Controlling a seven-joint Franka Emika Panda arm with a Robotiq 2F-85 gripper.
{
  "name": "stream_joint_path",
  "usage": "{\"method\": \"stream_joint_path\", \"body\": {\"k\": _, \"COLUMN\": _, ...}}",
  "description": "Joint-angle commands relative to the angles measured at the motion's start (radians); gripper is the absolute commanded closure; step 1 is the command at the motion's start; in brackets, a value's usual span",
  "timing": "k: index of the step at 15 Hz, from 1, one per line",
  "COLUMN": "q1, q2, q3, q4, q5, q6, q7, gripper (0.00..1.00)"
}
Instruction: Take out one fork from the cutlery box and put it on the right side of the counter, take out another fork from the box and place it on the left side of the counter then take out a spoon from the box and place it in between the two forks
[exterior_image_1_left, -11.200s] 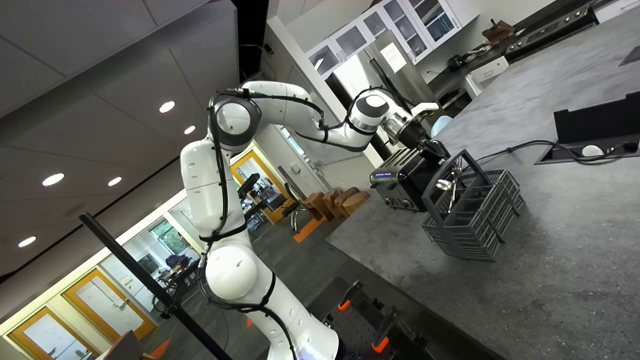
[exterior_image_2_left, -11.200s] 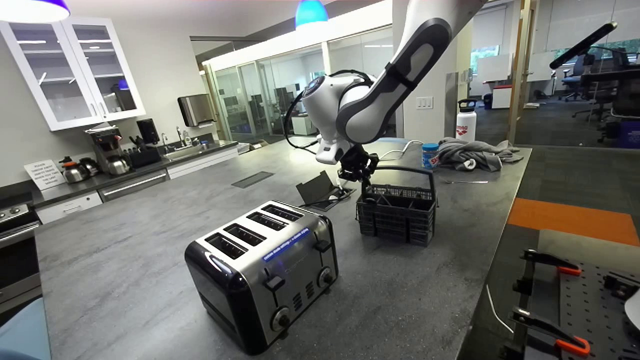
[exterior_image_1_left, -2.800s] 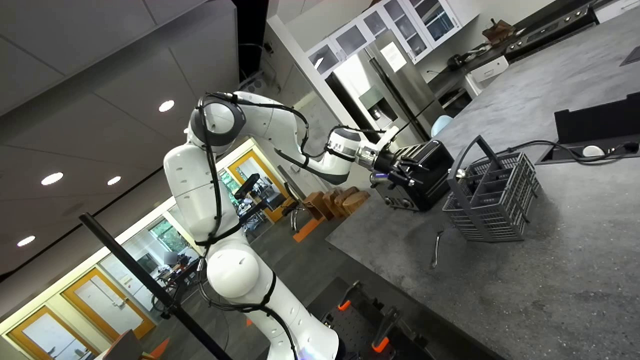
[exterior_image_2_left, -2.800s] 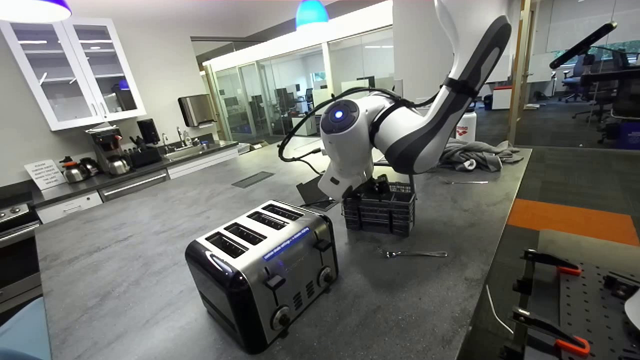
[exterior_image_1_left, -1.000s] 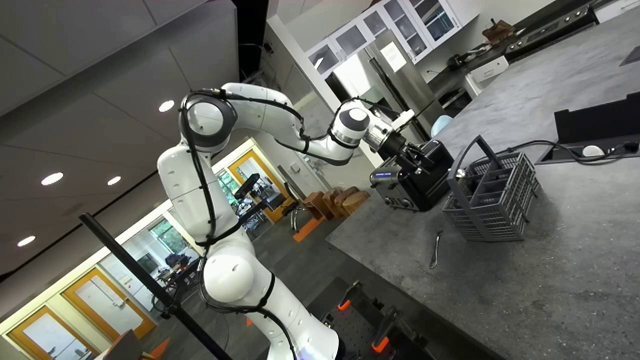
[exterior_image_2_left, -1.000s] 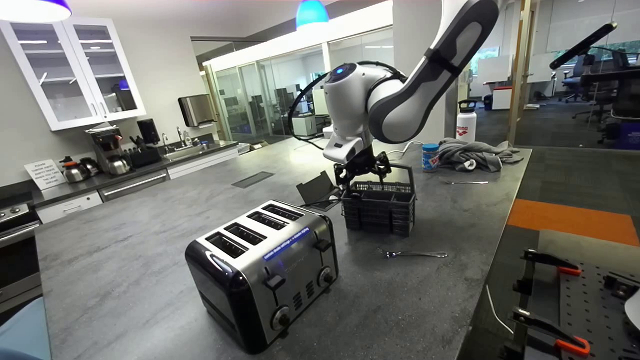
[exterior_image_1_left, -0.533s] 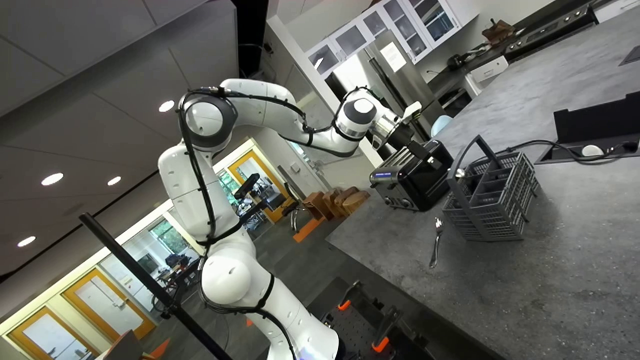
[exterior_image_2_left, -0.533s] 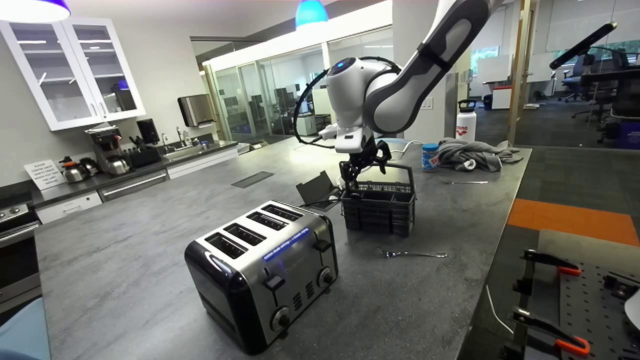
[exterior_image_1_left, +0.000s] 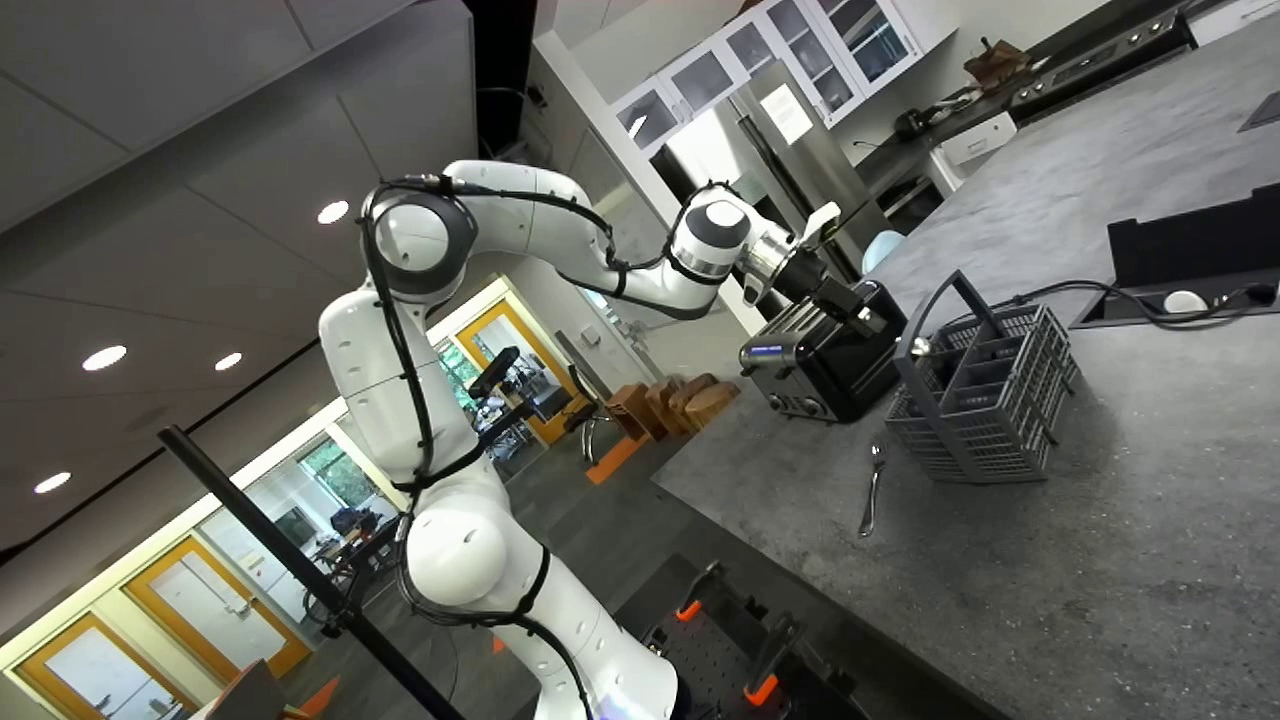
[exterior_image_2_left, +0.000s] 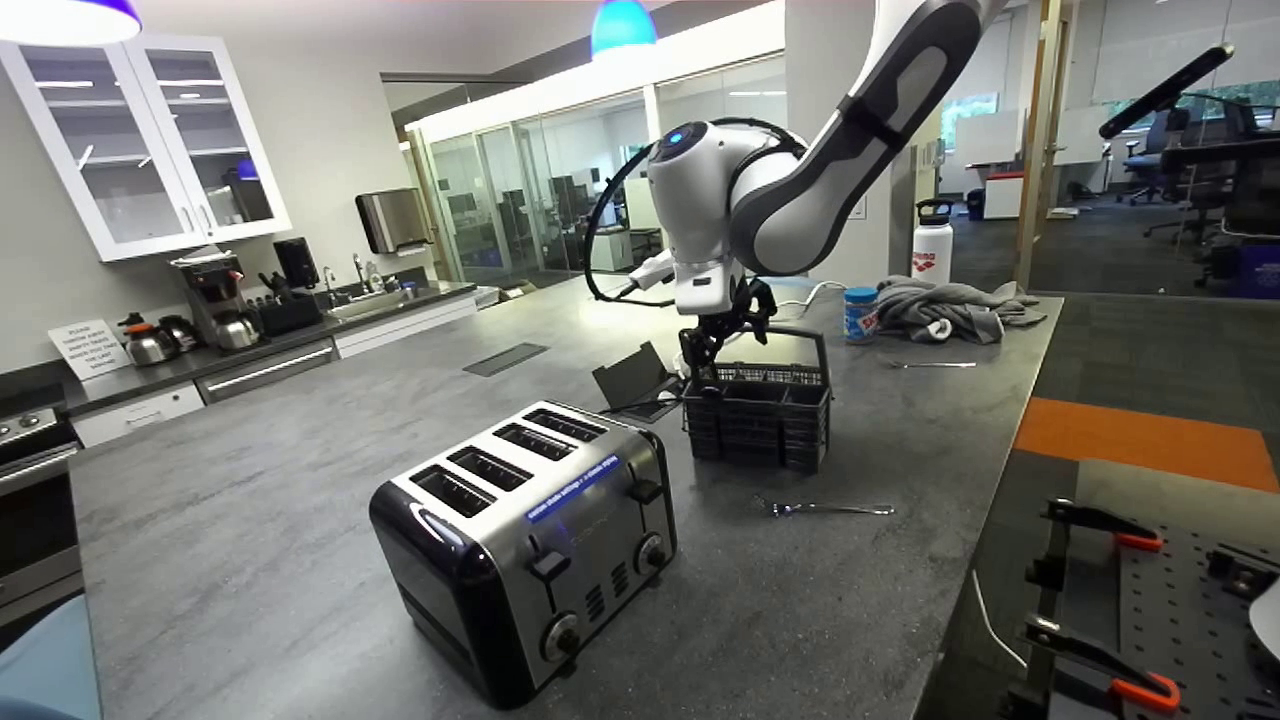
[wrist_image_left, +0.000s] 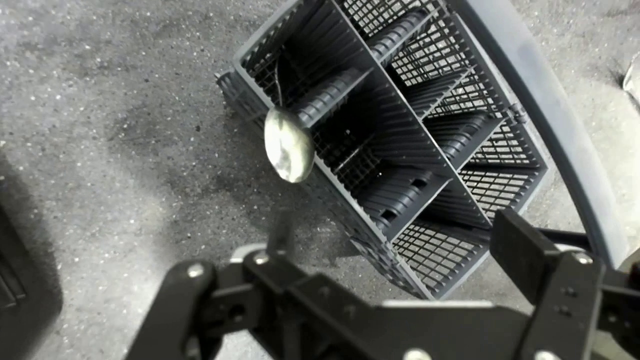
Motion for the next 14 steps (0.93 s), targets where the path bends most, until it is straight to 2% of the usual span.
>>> {"method": "stream_joint_path", "body": {"k": 1, "q1": 0.031, "q2": -0.013, "q3": -0.006, "q4": -0.002, "q5": -0.011, "q6": -0.026, "q7": -0.171, "gripper": 0.00}}
{"method": "stream_joint_path", "body": {"k": 5, "q1": 0.053, "q2": 0.005, "q3": -0.011, "q4": 0.005, "q5": -0.032, "q6": -0.018, "q7": -0.332, "gripper": 0.00}}
{"method": "stream_joint_path", "body": {"k": 10, "q1": 0.078, "q2": 0.048, "q3": -0.041, "q4": 0.001, "q5": -0.186, "q6": 0.032, "q7": -0.288, "gripper": 0.00}}
{"method": "stream_joint_path", "body": {"k": 14, "q1": 0.067, "q2": 0.086, "q3": -0.043, "q4": 0.008, "q5": -0.245, "q6": 0.058, "q7": -0.298, "gripper": 0.00}}
